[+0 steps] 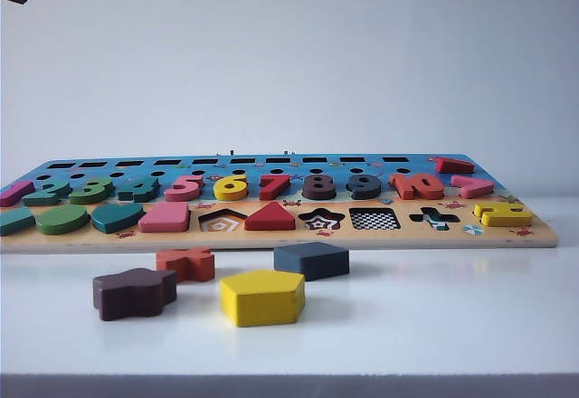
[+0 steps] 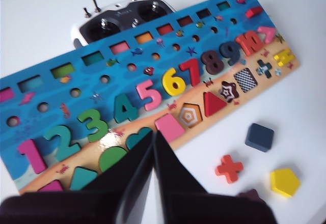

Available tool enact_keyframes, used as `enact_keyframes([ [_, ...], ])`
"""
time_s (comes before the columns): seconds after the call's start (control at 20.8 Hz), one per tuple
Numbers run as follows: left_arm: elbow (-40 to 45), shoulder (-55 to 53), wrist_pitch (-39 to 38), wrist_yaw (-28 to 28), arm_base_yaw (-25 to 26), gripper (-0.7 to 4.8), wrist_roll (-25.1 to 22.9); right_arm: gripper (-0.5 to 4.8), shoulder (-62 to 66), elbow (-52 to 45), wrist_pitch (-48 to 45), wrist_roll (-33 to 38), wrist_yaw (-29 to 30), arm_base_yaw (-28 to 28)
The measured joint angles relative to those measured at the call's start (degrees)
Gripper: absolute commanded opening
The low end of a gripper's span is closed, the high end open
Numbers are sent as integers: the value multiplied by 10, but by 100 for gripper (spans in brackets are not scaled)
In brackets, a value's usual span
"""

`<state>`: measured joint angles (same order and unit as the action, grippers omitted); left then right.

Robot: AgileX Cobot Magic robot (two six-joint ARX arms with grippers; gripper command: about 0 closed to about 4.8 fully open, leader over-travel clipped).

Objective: Insert the cube into the slot.

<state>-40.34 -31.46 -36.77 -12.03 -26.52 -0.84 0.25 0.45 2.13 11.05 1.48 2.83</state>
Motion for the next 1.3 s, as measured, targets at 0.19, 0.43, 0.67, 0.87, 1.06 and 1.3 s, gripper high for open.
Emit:
enact_keyframes([
  [0.19,-7,-18,-30,-16,-52,17,0,174,0,0,-11,74,33,0],
  [0.43,-7,-44,-59,-19,-82,17,0,180,0,45,-4,94,89,-1],
  [0.67,-7,-63,-61,-25,-82,17,0,180,0,114,11,70,107,-1],
  [0.87,-7,-79,-60,-27,-82,17,0,181,3,195,90,23,137,-1],
  [1.06,-7,-82,-59,-27,-82,17,0,182,49,280,171,-9,193,-1],
  [1.3,-7,-85,-59,-27,-82,17,0,184,159,409,256,-66,298,-1],
])
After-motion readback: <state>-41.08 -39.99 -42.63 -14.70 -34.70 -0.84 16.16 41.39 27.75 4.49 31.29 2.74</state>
